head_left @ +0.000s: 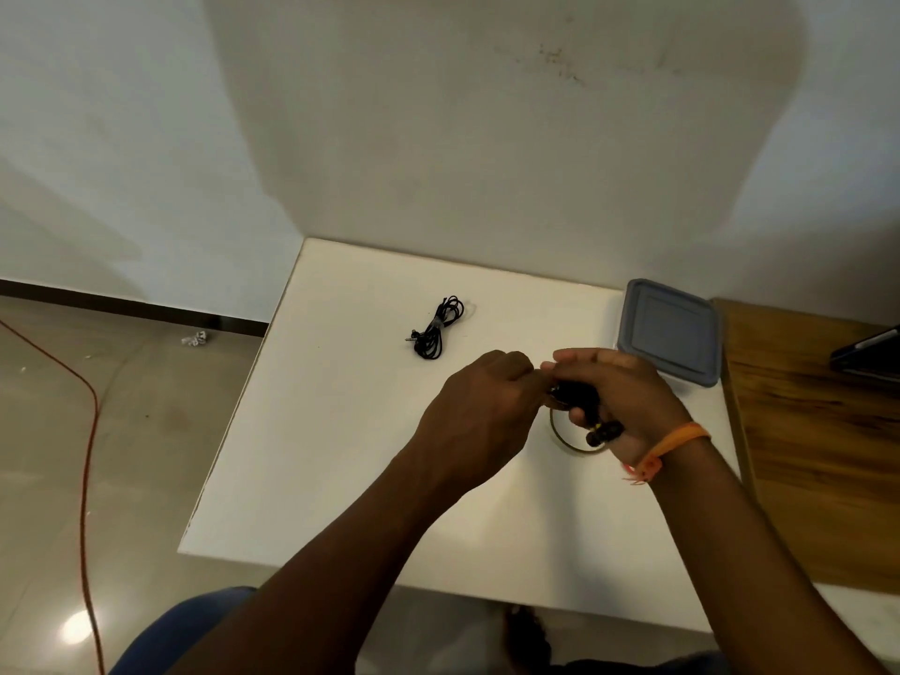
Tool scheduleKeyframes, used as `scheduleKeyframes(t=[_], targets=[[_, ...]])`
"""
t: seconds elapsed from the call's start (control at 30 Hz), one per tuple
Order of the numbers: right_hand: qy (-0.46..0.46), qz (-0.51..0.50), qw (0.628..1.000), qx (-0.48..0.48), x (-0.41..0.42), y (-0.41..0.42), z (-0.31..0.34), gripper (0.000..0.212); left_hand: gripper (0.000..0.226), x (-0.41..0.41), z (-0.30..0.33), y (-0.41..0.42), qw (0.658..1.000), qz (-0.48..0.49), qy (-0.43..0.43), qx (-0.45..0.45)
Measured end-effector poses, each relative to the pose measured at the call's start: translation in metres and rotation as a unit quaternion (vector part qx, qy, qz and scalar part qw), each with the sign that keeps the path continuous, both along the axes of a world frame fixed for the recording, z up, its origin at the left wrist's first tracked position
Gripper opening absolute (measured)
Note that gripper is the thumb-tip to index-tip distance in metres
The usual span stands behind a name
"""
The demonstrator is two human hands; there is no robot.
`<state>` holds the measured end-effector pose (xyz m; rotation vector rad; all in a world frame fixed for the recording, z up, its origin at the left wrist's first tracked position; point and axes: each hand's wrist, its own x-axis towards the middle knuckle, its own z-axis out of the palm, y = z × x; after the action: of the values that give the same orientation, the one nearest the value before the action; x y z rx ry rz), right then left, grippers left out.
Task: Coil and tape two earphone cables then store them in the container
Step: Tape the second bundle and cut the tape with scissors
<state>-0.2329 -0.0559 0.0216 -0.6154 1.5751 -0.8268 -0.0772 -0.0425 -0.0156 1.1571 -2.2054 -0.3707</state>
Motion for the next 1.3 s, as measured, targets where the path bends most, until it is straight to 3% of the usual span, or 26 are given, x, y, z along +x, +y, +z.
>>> scheduleKeyframes(t=[0.1,0.2,0.27,0.33,0.43,0.57,0.63,0.73,0.87,0.93,1.03,1.13,1.23,1.3], targets=[[-0.140,-0.014,0.987,0.077,-0.009,-0.001,0.001,0.014,0.022,-0.001,0.003,0.001,1.000,-0.009,0.022,-0.017],[-0.179,0.011,0.978,0.110,-0.015,-0.002,0.001,0.019,0.022,-0.003,0.006,0.003,0.999,-0.008,0.036,-0.038],[-0.204,0.025,0.972,0.113,-0.017,-0.003,0.004,0.010,0.024,-0.004,0.008,0.004,0.997,-0.015,0.056,-0.052],[-0.248,0.034,0.960,0.123,-0.019,-0.003,0.002,0.019,0.024,-0.005,0.010,0.005,0.995,-0.016,0.089,-0.051],[-0.330,0.029,0.932,0.151,-0.020,-0.002,-0.008,0.051,0.016,-0.007,0.014,0.003,0.989,0.000,0.144,-0.031],[-0.369,0.094,0.915,0.131,-0.017,-0.003,-0.011,0.049,0.007,-0.002,0.016,-0.005,0.974,0.057,0.220,0.020],[-0.354,0.089,0.923,0.123,-0.015,-0.004,-0.011,0.045,0.008,0.000,0.015,-0.008,0.950,0.092,0.275,0.115],[-0.302,0.046,0.947,0.097,-0.007,-0.005,-0.014,0.016,0.011,0.001,0.015,-0.011,0.866,0.110,0.376,0.309],[-0.285,0.037,0.957,0.040,0.000,-0.003,-0.016,0.020,0.013,0.006,0.016,-0.016,0.739,0.121,0.485,0.452],[-0.261,0.060,0.963,0.008,0.000,-0.002,-0.013,0.021,0.016,0.011,0.016,-0.019,0.700,0.124,0.512,0.481],[-0.158,0.103,0.981,-0.051,-0.002,-0.002,-0.012,0.021,0.016,0.016,0.016,-0.022,0.695,0.127,0.512,0.489],[-0.033,0.117,0.989,-0.084,-0.002,-0.002,-0.010,0.013,0.012,0.017,0.016,-0.024,0.733,0.140,0.472,0.470],[0.015,0.120,0.990,-0.074,-0.004,-0.003,-0.007,0.009,0.012,0.020,0.015,-0.027,0.780,0.159,0.400,0.454],[0.041,0.131,0.989,-0.062,-0.006,-0.002,-0.005,0.008,0.011,0.023,0.014,-0.027,0.769,0.153,0.395,0.480]])
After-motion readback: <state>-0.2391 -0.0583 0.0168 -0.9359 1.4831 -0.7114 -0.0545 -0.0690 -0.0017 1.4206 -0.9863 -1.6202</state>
